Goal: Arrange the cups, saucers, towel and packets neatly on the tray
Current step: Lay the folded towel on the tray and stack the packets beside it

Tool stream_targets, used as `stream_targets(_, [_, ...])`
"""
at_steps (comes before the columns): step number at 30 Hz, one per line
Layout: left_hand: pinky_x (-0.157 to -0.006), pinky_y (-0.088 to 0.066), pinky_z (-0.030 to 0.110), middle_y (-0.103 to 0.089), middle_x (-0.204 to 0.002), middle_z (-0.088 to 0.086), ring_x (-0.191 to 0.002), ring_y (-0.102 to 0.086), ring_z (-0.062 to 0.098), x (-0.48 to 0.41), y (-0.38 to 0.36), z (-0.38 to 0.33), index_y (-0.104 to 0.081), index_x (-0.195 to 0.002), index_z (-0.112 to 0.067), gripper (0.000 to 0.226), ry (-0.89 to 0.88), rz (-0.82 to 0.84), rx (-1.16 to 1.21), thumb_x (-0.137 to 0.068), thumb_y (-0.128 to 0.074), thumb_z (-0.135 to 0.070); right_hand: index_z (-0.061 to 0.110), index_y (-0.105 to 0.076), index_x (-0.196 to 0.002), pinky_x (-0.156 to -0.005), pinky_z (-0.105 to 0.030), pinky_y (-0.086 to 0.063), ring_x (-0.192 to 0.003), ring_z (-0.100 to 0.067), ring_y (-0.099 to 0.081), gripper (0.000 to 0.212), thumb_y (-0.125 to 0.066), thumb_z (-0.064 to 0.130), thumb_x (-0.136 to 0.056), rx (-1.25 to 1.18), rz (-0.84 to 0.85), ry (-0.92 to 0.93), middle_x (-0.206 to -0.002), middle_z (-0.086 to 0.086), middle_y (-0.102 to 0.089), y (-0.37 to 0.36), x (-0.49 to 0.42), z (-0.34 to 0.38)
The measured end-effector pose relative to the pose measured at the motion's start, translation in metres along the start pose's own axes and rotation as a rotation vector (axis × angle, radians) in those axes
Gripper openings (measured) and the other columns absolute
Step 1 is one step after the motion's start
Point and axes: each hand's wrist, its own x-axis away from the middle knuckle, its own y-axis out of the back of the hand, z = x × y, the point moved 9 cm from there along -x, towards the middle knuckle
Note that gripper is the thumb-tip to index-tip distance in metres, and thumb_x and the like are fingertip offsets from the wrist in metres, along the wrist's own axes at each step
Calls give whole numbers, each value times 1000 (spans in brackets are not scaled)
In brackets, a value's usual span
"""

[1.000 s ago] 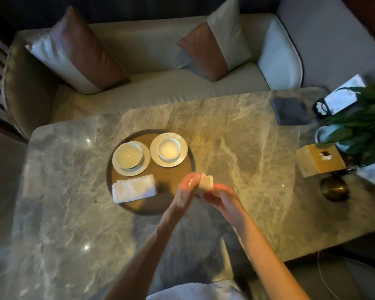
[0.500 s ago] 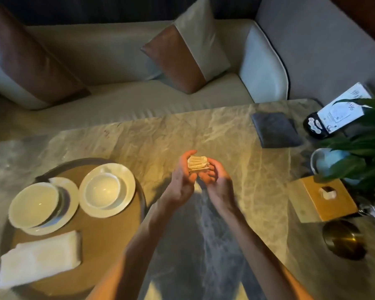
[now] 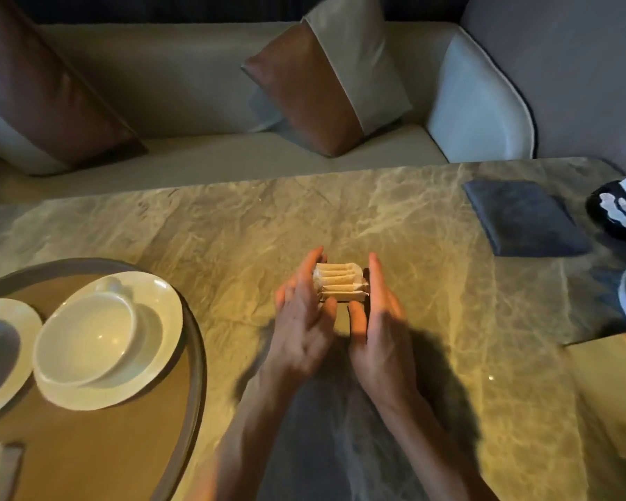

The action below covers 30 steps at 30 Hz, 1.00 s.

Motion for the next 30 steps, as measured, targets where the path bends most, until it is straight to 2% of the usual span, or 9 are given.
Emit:
stream_targets(4, [-110,-33,42,-52,-131,-7,-121,-48,10,4,0,3,-31,-145,-20,50,7,-49,-12,-97,-39,-28,20,-27,-154,-106,-39,-44,-128,-22,-52,64,-51,6,-96,29,37,60,-140,-6,-54,-3,0,4])
stream_targets(7, [-104,-39,49,-55,-126,2,-115,-53,22,4,-1,3,-34,-141,-17,51,24,-54,-31,-93,-34,-34,14,-36,-151,-105,-43,-44,-126,-19,-51,65,-53,-6,-91,27,42,90,-137,-6,-56,-4,0,7])
stream_targets(11, [-113,-29,41,-51,-137,1,-128,-47,20,7,-8,-1,-23,-145,-19,57,27,-16,-183,-91,-26,-34,11,-34,-151,-105,-46,-43,-130,-16,-46,57,-51,3,-97,37,26,95,-140,-6,-52,-6,5,8])
stream_targets(14, [-120,-20,38,-33,-156,4,-144,-29,17,7,-14,-3,-11,-153,-19,59,12,11,-296,-96,-19,-34,10,-33,-151,-107,-44,-43,-132,-16,-45,57,-55,6,-98,41,26,90,-142,-7,-51,-7,6,7])
stream_targets(19, [-121,-12,37,-19,-161,6,-150,-15,21,6,-22,2,-4,-154,-17,61,56,57,-449,-97,-8,-39,7,-36,-150,-109,-40,-43,-131,-18,-46,55,-54,5,-97,58,33,67,-141,-10,-52,-7,6,6])
stream_targets(22, [-121,-12,37,-23,-160,9,-150,-17,22,7,-20,-4,-10,-153,-11,62,34,59,-451,-97,-12,-38,15,-34,-151,-112,-22,-38,-134,-15,-47,55,-50,8,-100,55,49,24,-145,-4,-50,-7,6,3])
stream_targets(24, [-121,-14,40,-27,-158,12,-149,-20,25,8,-20,-6,-15,-152,-7,59,13,57,-470,-100,-24,-32,20,-35,-151,-107,-13,-35,-134,-14,-48,53,-48,12,-101,59,52,-3,-146,-1,-50,-7,6,0])
stream_targets(27, [-123,-15,42,-31,-155,14,-148,-22,27,8,-21,-5,-18,-151,-5,59,-3,65,-491,-101,-37,-29,23,-36,-151,-104,-8,-34,-131,-11,-50,52,-48,14,-101,74,40,-5,-144,2,-52,-8,6,-2])
stream_targets(30, [-121,-20,42,-38,-150,14,-145,-27,28,7,-20,-3,-23,-149,-6,58,-12,45,-497,-100,-34,-34,25,-35,-150,-103,-11,-38,-129,-11,-52,53,-49,17,-100,80,31,-9,-143,2,-53,-9,5,-6])
